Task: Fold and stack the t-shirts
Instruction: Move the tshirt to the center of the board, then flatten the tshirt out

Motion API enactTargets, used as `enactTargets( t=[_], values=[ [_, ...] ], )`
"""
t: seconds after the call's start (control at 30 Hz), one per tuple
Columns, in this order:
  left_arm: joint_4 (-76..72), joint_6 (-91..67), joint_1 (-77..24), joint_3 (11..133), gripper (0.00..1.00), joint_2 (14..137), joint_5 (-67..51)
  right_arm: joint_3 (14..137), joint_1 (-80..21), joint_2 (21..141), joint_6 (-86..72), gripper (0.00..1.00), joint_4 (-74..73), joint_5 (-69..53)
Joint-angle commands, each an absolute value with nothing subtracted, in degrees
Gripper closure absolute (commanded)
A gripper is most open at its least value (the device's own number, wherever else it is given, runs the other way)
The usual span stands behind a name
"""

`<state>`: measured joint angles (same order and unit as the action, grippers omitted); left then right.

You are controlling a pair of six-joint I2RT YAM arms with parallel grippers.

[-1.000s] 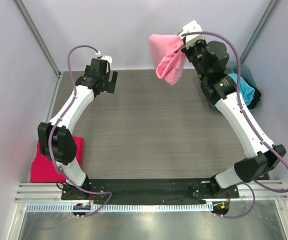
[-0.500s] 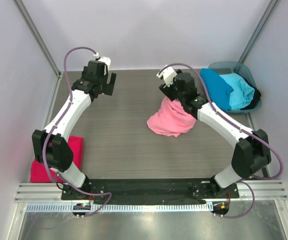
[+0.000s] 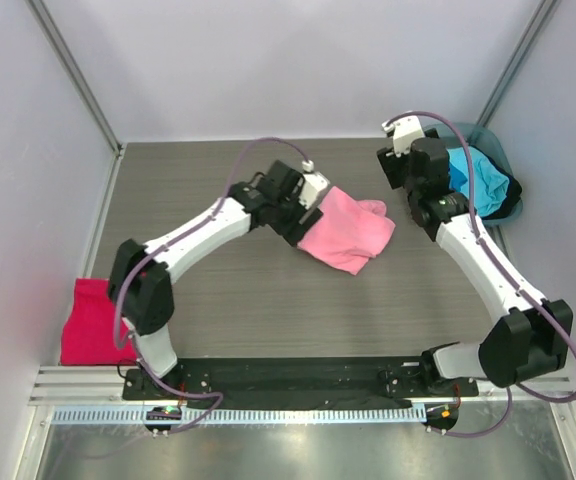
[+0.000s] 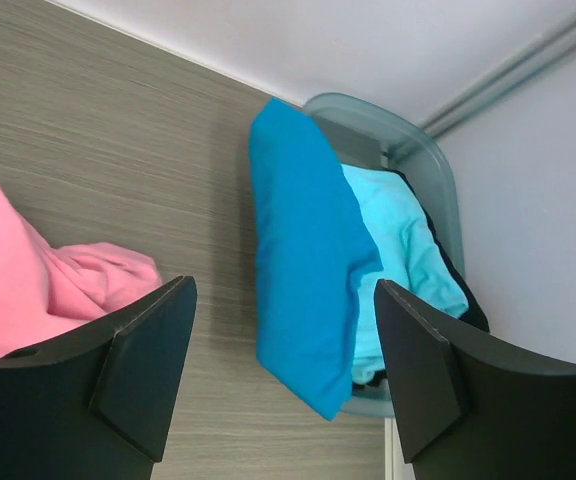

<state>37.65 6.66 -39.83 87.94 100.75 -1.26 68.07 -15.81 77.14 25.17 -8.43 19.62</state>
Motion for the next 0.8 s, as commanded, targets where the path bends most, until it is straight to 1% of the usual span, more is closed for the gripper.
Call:
enactTargets(
  t=[0.0,0.13,0.2,0.37,0.4,0.43,0.5,0.53,0.57,0.6,0.73,0.77],
  values=[
    [38.58,6.33,-41.74,93.23,0.23,107.03,-4.57,67.78,-15.21,73.66,23.20,0.23,-9.58,21.53],
    [40.16,4.58,-42.71,99.30,0.24,114.59,-4.31,65.22,-15.12,69.45,23.56,0.23,-11.42,21.97],
    [41.22,4.13,-42.71,102.55,0.27,118.02,-3.87,64.26,-15.03,68.38,23.47,0.23,-12.04,22.15],
    [41.75,4.31,-42.71,104.68,0.35,121.46,-4.74,62.40,-14.50,66.71,23.47,0.23,-12.22,21.80],
    [42.01,4.05,-42.71,104.94,0.39,121.73,-5.27,62.23,-14.41,66.80,23.38,0.23,-12.13,21.71],
    [42.36,3.96,-42.71,105.03,0.50,121.90,-5.71,62.14,-14.33,66.80,23.29,0.23,-12.13,21.45],
    [42.54,3.60,-42.71,104.77,0.61,121.55,-6.85,62.23,-14.24,67.23,23.20,0.24,-11.60,21.01],
    [42.80,3.69,-42.71,104.68,0.77,121.20,-6.94,62.23,-14.15,67.41,23.03,0.24,-11.34,20.83],
    [42.89,3.69,-42.71,104.50,0.90,120.94,-6.77,62.31,-14.32,67.67,22.94,0.24,-10.99,20.66],
    [42.98,3.60,-42.63,104.41,1.00,120.59,-6.33,62.49,-14.24,67.85,22.85,0.24,-10.90,20.48],
    [42.71,5.09,-42.63,103.62,1.00,116.20,-4.40,62.75,-14.24,68.20,22.76,0.25,-10.29,19.95],
    [42.80,5.88,-42.63,103.62,1.00,113.49,-3.70,62.84,-14.24,68.38,22.85,0.25,-10.28,19.86]
  ],
)
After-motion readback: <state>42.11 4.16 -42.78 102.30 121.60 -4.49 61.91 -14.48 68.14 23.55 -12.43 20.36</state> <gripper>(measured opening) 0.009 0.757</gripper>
